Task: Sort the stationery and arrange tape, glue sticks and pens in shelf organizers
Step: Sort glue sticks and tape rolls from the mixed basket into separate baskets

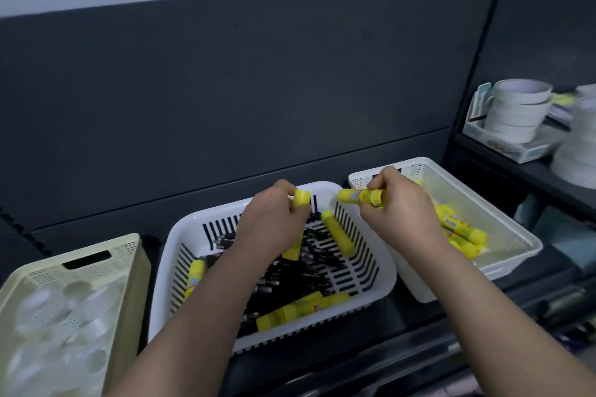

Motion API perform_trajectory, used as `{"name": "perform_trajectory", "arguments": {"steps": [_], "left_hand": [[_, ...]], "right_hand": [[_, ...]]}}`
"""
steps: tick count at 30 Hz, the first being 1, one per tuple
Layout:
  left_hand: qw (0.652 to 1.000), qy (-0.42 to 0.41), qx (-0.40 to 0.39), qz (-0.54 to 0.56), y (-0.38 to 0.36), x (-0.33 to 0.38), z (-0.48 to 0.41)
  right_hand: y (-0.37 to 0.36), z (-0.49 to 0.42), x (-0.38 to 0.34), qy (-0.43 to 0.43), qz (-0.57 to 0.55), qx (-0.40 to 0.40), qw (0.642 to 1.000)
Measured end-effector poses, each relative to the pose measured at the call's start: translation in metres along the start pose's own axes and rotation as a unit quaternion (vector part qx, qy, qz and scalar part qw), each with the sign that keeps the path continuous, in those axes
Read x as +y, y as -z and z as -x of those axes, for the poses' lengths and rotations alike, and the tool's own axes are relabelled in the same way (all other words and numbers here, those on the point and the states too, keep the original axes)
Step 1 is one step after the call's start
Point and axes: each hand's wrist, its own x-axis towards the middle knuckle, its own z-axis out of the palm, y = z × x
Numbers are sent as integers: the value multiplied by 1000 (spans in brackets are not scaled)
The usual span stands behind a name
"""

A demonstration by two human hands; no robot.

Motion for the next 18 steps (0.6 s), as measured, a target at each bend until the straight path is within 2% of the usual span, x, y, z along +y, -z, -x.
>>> {"name": "perform_trajectory", "arguments": {"steps": [5, 8, 10, 13, 18], "left_hand": [[999, -23, -27, 15, -35, 47, -10], [998, -35, -41, 23, -56, 72, -16], [998, -37, -46, 38, -71, 88, -20], [998, -30, -37, 40, -89, 107, -28], [994, -28, -54, -91, -114, 119, -40]], "right_hand": [[23, -3, 71, -45, 103, 16, 994], [31, 2, 105, -83, 189, -29, 978], [36, 3, 119, -71, 236, -64, 967], [43, 0, 129, -36, 215, -83, 973], [47, -9, 124, 4, 167, -91, 982]]}}
